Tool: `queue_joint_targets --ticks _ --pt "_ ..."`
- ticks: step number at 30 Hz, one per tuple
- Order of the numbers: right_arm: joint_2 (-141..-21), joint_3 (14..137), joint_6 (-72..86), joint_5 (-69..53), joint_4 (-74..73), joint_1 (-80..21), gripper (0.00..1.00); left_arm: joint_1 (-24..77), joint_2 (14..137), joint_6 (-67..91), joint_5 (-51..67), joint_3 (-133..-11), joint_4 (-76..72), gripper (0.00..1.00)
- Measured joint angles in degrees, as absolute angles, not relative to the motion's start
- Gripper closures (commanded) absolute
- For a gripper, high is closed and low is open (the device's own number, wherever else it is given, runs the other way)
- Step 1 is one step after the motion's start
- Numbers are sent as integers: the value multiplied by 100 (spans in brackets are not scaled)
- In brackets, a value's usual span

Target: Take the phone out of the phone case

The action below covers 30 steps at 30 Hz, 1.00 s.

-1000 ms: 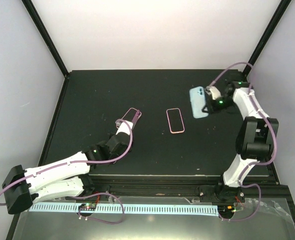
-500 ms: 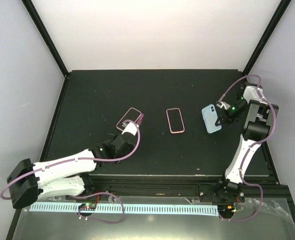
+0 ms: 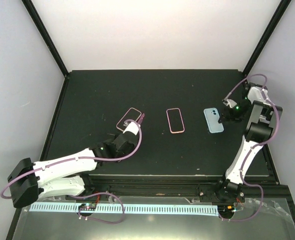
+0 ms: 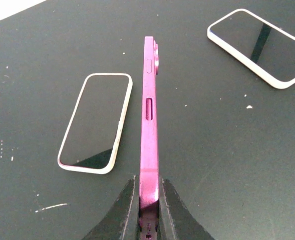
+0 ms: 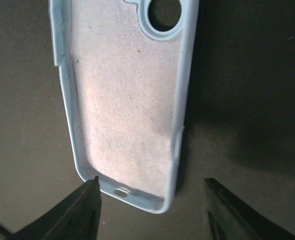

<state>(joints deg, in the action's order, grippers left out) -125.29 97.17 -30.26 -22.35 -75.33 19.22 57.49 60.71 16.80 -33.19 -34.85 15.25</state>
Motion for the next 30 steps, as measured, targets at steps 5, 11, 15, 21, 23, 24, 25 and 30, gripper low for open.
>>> queue_joint_targets --ticks 5,11,15,21,23,24,25,30 --pt "-11533 9041 -3085 -2051 -6862 1938 44 5749 6692 1424 -3446 -3992 1782 98" --pt "-10394 8383 -3098 -2287 -6388 1828 40 5760 7830 1052 -3769 -4694 1850 98" --pt "-10018 7769 -3041 -2480 -6136 1463 39 5822 8624 749 -4082 -5124 1876 99" --pt "-9933 7430 -2912 -2853 -5957 1269 40 5986 9883 379 -4705 -6097 2075 98" --pt "-9815 7330 -2873 -2952 -5758 1288 40 6055 10261 307 -4915 -6381 2141 98" --pt "-9717 7260 -2849 -2991 -5675 1288 40 6106 10486 285 -5039 -6547 2211 98" --pt "-9559 7153 -2816 -3050 -5561 1288 40 6149 10669 279 -5124 -6663 2290 98" --pt "-9157 7085 -2746 -3264 -5363 1288 40 6313 11356 458 -5612 -7223 2786 90"
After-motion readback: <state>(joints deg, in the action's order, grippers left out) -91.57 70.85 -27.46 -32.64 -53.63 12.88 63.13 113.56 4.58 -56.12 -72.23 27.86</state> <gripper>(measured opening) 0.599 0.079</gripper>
